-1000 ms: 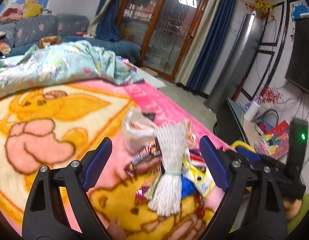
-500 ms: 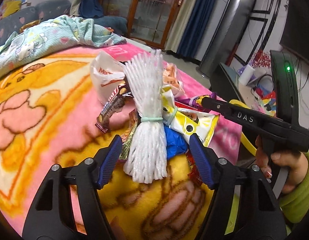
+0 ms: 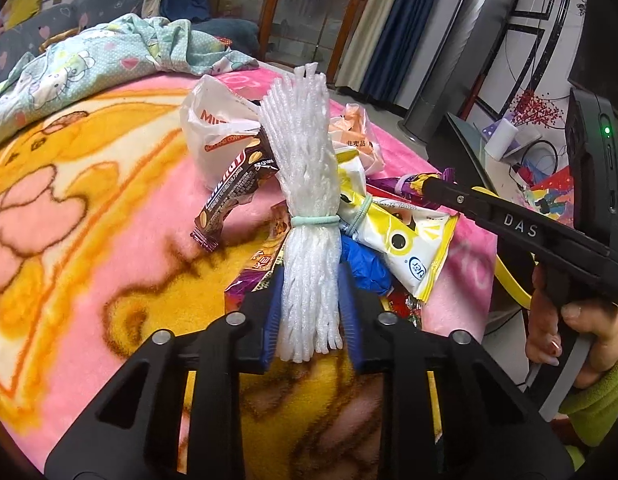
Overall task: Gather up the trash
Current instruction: 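Grasp another white mesh net with the left gripper while the right gripper grasps a purple candy wrapper, then carry the white net and purple wrapper over the yellow-rimmed bin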
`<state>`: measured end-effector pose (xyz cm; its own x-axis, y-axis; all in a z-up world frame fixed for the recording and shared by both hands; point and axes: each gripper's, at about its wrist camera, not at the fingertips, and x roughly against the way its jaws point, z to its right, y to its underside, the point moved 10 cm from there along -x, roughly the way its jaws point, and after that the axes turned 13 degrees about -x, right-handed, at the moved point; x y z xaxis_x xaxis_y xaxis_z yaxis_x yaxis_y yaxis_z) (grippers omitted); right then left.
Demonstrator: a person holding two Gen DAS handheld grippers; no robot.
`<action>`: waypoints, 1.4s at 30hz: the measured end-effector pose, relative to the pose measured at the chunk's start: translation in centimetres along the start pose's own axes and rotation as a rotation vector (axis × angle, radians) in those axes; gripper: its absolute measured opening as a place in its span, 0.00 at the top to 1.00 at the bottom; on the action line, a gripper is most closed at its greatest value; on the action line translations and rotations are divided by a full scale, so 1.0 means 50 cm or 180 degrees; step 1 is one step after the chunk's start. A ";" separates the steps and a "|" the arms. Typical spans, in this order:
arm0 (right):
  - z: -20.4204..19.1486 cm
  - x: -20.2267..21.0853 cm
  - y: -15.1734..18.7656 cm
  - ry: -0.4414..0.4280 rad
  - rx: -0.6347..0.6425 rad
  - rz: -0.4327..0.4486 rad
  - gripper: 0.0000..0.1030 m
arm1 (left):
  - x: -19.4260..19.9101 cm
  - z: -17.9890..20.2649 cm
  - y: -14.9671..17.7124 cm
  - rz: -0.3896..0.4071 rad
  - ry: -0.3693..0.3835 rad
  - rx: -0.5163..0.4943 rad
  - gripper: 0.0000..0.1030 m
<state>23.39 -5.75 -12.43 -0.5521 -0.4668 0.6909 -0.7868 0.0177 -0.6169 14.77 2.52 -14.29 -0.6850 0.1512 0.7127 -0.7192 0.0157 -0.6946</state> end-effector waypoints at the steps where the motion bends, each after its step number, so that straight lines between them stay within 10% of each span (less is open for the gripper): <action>1: 0.001 0.001 -0.002 0.0000 -0.0006 0.0005 0.83 | 0.001 0.002 -0.001 0.0002 0.0019 0.0002 0.83; 42: 0.091 0.179 -0.108 -0.0046 -0.0355 0.0561 0.83 | 0.096 0.150 -0.128 0.0551 0.0415 -0.0369 0.85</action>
<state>23.93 -14.04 -4.62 -0.6806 -0.4604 0.5699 -0.7045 0.1975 -0.6817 15.22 -4.30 -5.69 -0.7707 0.2875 0.5686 -0.5691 0.0907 -0.8173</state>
